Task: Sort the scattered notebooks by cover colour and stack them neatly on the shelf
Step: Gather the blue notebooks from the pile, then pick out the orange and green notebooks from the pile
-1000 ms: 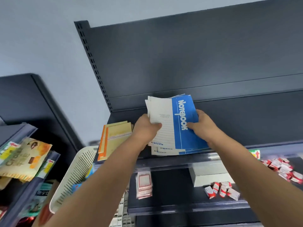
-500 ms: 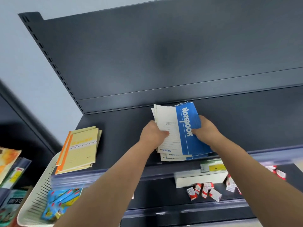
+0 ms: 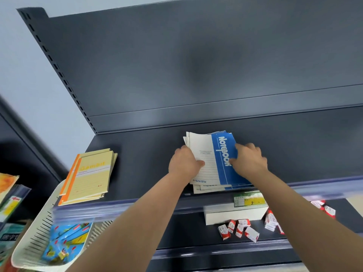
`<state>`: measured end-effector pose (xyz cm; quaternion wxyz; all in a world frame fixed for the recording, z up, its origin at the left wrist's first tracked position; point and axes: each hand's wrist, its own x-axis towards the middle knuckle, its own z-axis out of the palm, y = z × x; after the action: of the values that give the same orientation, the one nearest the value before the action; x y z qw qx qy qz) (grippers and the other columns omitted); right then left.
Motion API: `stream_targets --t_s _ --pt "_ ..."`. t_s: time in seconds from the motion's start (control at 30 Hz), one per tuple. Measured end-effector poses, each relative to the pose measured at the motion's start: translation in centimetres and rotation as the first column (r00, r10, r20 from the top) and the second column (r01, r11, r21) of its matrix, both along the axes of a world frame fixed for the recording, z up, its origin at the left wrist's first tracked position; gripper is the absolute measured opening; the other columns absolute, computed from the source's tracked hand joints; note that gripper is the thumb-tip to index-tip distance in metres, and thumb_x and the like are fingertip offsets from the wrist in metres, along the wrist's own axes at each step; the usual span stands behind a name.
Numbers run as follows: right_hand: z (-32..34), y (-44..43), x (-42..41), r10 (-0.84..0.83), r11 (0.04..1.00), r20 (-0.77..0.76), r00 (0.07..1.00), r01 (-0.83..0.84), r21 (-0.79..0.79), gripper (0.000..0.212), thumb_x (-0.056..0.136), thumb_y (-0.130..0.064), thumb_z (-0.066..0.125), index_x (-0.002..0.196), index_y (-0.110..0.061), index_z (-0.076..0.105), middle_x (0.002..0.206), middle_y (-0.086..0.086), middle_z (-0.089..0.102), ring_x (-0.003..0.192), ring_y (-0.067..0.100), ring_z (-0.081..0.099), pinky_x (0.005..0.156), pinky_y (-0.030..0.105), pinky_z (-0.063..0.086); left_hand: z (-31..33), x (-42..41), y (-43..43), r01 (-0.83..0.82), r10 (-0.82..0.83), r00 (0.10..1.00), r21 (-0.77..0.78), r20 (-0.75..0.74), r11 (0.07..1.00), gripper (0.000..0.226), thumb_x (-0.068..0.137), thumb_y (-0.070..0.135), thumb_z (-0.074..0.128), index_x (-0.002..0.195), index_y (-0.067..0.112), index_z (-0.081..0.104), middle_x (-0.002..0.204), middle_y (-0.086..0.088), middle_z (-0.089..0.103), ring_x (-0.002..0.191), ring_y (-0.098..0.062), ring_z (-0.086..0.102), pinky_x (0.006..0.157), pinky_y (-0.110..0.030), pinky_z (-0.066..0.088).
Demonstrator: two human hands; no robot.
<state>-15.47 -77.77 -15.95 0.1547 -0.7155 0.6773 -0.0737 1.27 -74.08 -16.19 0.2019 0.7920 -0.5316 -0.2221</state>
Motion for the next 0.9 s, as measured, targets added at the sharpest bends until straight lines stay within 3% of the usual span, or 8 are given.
stream_targets --t_s 0.1,0.23,0.37,0.47,0.6,0.73,0.9 --pt "0.8 0.6 1.5 0.136 0.975 -0.233 0.963 -0.172 -0.142 0.046 0.091 -0.024 0.058 0.135 -0.022 0.046 0.143 0.004 0.037 0.13 0.026 0.034 0.101 0.045 0.034 0.4 0.7 0.5 0.044 -0.039 0.978 -0.021 0.203 0.999 0.048 0.086 0.035 0.065 0.126 0.013 0.049 0.123 -0.006 0.05 0.114 -0.025 0.049 0.08 -0.036 0.047" --pt "1.6 1.1 5.4 0.302 0.915 -0.319 0.898 -0.367 -0.168 0.039 0.093 -0.019 0.053 0.132 -0.021 0.051 0.139 0.002 0.044 0.129 0.026 0.037 0.099 0.043 0.035 1.7 3.9 2.2 0.064 -0.047 0.9 -0.025 0.433 0.998 0.039 0.093 0.032 0.056 0.128 0.015 0.053 0.127 -0.007 0.051 0.121 -0.028 0.041 0.085 -0.039 0.044" --pt "2.2 2.1 10.5 0.44 0.854 -0.29 0.85 -0.495 -0.157 0.035 0.096 -0.026 0.049 0.13 -0.022 0.053 0.135 0.001 0.049 0.126 0.026 0.04 0.097 0.043 0.036 3.5 9.2 5.0 -0.076 0.077 0.948 -0.016 0.31 0.997 0.042 0.091 0.036 0.059 0.128 0.017 0.055 0.128 -0.008 0.055 0.123 -0.028 0.045 0.093 -0.037 0.043" --pt "2.9 3.4 15.9 0.556 0.77 -0.283 0.782 -0.613 -0.18 0.036 0.097 -0.029 0.048 0.132 -0.023 0.052 0.135 0.0 0.049 0.126 0.025 0.041 0.097 0.041 0.037 4.3 14.1 8.8 -0.209 0.232 0.931 -0.109 0.282 0.972 0.04 0.09 0.033 0.06 0.127 0.018 0.058 0.127 -0.008 0.059 0.121 -0.029 0.049 0.096 -0.035 0.043" --pt "4.5 7.1 24.9 0.712 0.616 -0.283 0.643 -0.765 -0.189 0.034 0.097 -0.028 0.047 0.131 -0.022 0.052 0.132 0.001 0.052 0.122 0.025 0.045 0.093 0.041 0.039 5.4 21.1 15.7 -0.417 0.438 0.852 -0.133 0.286 0.899 0.041 0.089 0.034 0.06 0.128 0.02 0.058 0.129 -0.006 0.058 0.123 -0.03 0.047 0.098 -0.034 0.04" --pt "5.5 12.5 33.5 0.831 0.456 -0.238 0.502 -0.861 -0.225 0.034 0.097 -0.026 0.046 0.13 -0.021 0.053 0.13 0.003 0.055 0.121 0.027 0.047 0.094 0.041 0.041 6.1 27.5 23.7 -0.566 0.571 0.751 -0.121 0.333 0.815 0.034 0.086 0.032 0.061 0.115 0.014 0.061 0.117 -0.011 0.061 0.113 -0.033 0.052 0.086 -0.036 0.045" --pt "5.9 21.3 43.6 0.928 0.263 -0.2 0.314 -0.933 -0.244 0.033 0.097 -0.028 0.047 0.129 -0.022 0.053 0.129 0.003 0.056 0.12 0.027 0.047 0.093 0.04 0.042 7.0 35.0 34.6 -0.701 0.683 0.652 -0.083 0.33 0.709 0.036 0.086 0.033 0.061 0.115 0.013 0.06 0.119 -0.01 0.063 0.109 -0.033 0.055 0.088 -0.04 0.05"
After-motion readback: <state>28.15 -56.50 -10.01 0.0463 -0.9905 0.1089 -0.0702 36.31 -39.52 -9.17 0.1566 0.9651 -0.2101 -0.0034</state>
